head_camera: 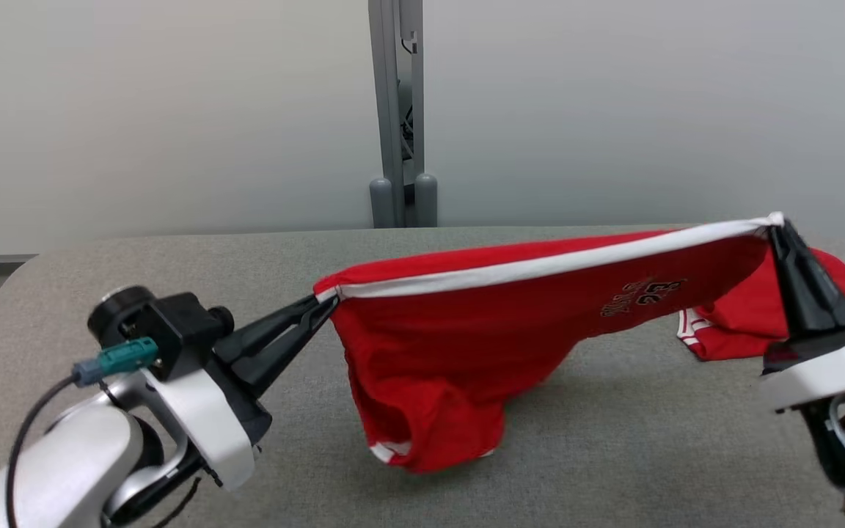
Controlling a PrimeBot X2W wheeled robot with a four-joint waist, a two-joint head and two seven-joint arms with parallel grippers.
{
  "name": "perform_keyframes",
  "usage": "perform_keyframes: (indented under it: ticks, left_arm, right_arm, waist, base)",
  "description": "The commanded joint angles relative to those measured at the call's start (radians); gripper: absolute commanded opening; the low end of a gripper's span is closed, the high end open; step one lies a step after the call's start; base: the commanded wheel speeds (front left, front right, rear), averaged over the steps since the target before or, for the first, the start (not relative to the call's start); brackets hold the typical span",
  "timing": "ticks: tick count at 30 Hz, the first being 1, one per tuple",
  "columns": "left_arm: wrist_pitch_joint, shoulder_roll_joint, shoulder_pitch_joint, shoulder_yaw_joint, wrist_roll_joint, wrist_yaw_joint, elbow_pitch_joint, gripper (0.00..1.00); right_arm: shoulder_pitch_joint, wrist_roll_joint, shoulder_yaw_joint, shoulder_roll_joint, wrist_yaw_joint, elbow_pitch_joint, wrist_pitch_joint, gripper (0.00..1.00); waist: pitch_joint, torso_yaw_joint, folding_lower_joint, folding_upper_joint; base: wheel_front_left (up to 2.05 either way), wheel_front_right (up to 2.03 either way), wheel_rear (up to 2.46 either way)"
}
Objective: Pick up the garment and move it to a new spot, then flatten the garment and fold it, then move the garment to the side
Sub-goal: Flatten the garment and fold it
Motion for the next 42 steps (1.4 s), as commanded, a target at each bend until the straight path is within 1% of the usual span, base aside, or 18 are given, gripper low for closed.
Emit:
perform_keyframes:
  ticks: [1, 4, 6, 8, 12, 14, 17, 18, 19, 24, 29, 33, 36, 38, 40, 42]
  left_arm:
    - [0.004, 0.039, -0.048, -0.021, -0.027, 0.000, -0.040, 0.00]
    - [0.006, 0.097, -0.138, -0.053, -0.098, 0.000, -0.103, 0.00]
    - [0.009, 0.119, -0.187, -0.065, -0.160, 0.000, -0.118, 0.00]
    - [0.006, 0.130, -0.236, -0.063, -0.224, 0.000, -0.112, 0.00]
    - [0.012, 0.129, -0.318, -0.072, -0.304, 0.000, -0.057, 0.00]
    - [0.017, 0.111, -0.363, -0.087, -0.332, 0.000, -0.021, 0.00]
    - [0.027, 0.083, -0.450, -0.131, -0.344, 0.000, 0.043, 0.00]
    - [0.017, 0.057, -0.516, -0.160, -0.344, 0.000, 0.099, 0.00]
    - [0.017, 0.057, -0.516, -0.160, -0.344, 0.000, 0.099, 0.00]
    - [-0.043, -0.006, -0.701, -0.250, -0.299, 0.000, 0.269, 0.00]
    - [-0.141, -0.051, -0.914, -0.315, -0.227, 0.000, 0.462, 0.00]
    - [-0.196, -0.088, -1.071, -0.356, -0.196, 0.000, 0.595, 0.00]
    - [-0.218, -0.095, -1.174, -0.362, -0.178, 0.000, 0.661, 0.00]
    - [-0.223, -0.096, -1.231, -0.345, -0.154, 0.000, 0.690, 0.00]
    - [-0.225, -0.093, -1.277, -0.290, -0.116, 0.000, 0.678, 0.00]
    - [-0.224, -0.091, -1.288, -0.239, -0.067, 0.000, 0.647, 0.00]
  right_arm:
    - [-0.025, 0.008, -0.011, -0.026, -0.001, -0.016, -0.001, 0.00]
    - [-0.062, 0.014, -0.026, -0.065, -0.001, -0.040, -0.001, 0.00]
    - [-0.083, 0.018, -0.026, -0.086, -0.001, -0.051, -0.001, 0.00]
    - [-0.108, 0.022, -0.020, -0.103, -0.001, -0.053, -0.001, 0.00]
    - [-0.158, 0.035, 0.018, -0.122, -0.001, -0.041, 0.010, 0.00]
    - [-0.195, 0.053, 0.048, -0.125, -0.001, -0.026, 0.020, 0.00]
    - [-0.276, 0.081, 0.096, -0.130, -0.001, 0.019, 0.037, 0.00]
    - [-0.345, 0.093, 0.128, -0.130, -0.001, 0.063, 0.047, 0.00]
    - [-0.345, 0.093, 0.128, -0.130, -0.001, 0.063, 0.047, 0.00]
    - [-0.567, 0.100, 0.207, -0.113, -0.001, 0.219, 0.049, 0.00]
    - [-0.837, 0.073, 0.226, -0.081, -0.001, 0.377, 0.028, 0.00]
    - [-1.038, 0.039, 0.223, -0.052, -0.001, 0.494, 0.010, 0.00]
    - [-1.163, 0.017, 0.210, -0.027, -0.001, 0.549, 0.003, 0.00]
    - [-1.228, 0.000, 0.195, -0.014, -0.001, 0.577, -0.001, 0.00]
    - [-1.284, -0.026, 0.156, -0.006, -0.001, 0.565, -0.002, 0.00]
    - [-1.307, -0.057, 0.116, 0.005, -0.001, 0.536, -0.003, 0.00]
  waist:
    - [-0.010, -0.003, -0.0001, 0.0000]
    - [-0.018, -0.002, -0.0001, 0.0000]
    - [-0.024, -0.002, -0.0001, 0.0000]
    - [-0.029, -0.002, -0.0001, 0.0000]
    - [-0.030, -0.002, -0.0001, 0.0000]
    - [-0.023, -0.003, -0.0001, 0.0000]
    - [-0.002, -0.004, -0.0001, 0.0000]
    - [0.020, -0.004, -0.0001, 0.0000]
    - [0.020, -0.004, -0.0001, 0.0000]
    - [0.107, -0.010, -0.0001, 0.0000]
    - [0.276, -0.025, -0.0001, 0.0000]
    - [0.406, -0.036, -0.0001, 0.0000]
    - [0.503, -0.049, -0.0001, 0.0000]
    - [0.557, -0.060, -0.0001, 0.0000]
    - [0.604, -0.067, -0.0001, 0.0000]
    - [0.646, -0.069, -0.0001, 0.0000]
  base:
    - [0.00, 0.00, 0.00]
    - [0.00, 0.00, 0.00]
    - [0.00, 0.00, 0.00]
    - [0.00, 0.00, 0.00]
    - [0.00, 0.00, 0.00]
    - [0.00, 0.00, 0.00]
    - [0.00, 0.00, 0.00]
    - [0.00, 0.00, 0.00]
    - [0.00, 0.00, 0.00]
    - [0.00, 0.00, 0.00]
    - [0.00, 0.00, 0.00]
    - [0.00, 0.00, 0.00]
    - [0.00, 0.00, 0.00]
    - [0.00, 0.00, 0.00]
    - [0.00, 0.00, 0.00]
    - [0.00, 0.00, 0.00]
